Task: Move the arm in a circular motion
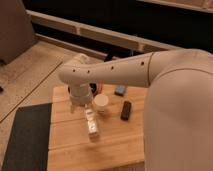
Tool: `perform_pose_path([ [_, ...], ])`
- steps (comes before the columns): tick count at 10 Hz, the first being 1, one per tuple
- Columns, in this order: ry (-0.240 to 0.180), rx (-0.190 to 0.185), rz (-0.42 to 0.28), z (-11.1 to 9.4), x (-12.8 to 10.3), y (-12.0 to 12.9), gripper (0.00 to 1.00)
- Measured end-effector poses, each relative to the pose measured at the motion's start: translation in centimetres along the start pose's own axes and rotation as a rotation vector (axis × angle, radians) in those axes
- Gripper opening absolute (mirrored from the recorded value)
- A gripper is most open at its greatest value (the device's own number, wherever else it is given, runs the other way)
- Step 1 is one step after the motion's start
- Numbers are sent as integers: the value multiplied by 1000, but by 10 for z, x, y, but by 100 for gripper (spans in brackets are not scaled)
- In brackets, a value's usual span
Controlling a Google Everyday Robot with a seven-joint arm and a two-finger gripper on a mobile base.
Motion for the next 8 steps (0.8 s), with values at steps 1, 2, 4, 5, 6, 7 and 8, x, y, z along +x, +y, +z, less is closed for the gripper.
perform_pose_path([
  [1, -4, 4, 19, -1, -8, -5, 65],
  [2, -22, 31, 55, -3, -25, -23, 65],
  [4, -71, 87, 142, -8, -75, -77, 65],
  [5, -85, 101, 166, -7, -94, -100, 65],
  [6, -97, 109, 179, -7, -107, -114, 65],
  [7, -118, 120, 194, -8, -128, -136, 65],
  [8, -143, 118, 208, -10, -150, -156, 65],
])
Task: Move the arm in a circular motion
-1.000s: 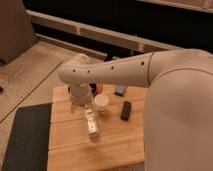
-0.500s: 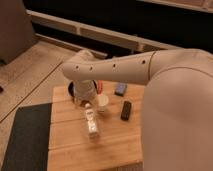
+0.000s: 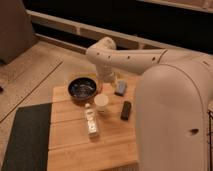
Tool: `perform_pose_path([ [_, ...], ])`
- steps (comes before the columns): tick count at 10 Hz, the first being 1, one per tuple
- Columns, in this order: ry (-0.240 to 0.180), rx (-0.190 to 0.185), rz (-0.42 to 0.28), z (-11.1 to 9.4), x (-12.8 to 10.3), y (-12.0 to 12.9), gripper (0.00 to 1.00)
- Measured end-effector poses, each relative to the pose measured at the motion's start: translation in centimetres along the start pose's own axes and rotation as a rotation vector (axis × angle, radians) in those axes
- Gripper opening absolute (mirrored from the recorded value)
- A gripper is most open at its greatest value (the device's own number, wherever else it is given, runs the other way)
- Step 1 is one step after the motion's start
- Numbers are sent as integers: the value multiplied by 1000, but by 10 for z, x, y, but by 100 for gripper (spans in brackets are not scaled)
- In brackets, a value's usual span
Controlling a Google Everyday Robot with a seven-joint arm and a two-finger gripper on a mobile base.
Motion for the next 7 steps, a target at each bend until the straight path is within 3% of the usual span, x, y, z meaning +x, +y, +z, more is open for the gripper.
perform_pose_path([
  [2, -27, -12, 13, 1, -24, -13, 65],
  [6, -33, -15, 10, 1, -27, -12, 65],
  [7, -42, -1, 16, 1, -31, -16, 65],
])
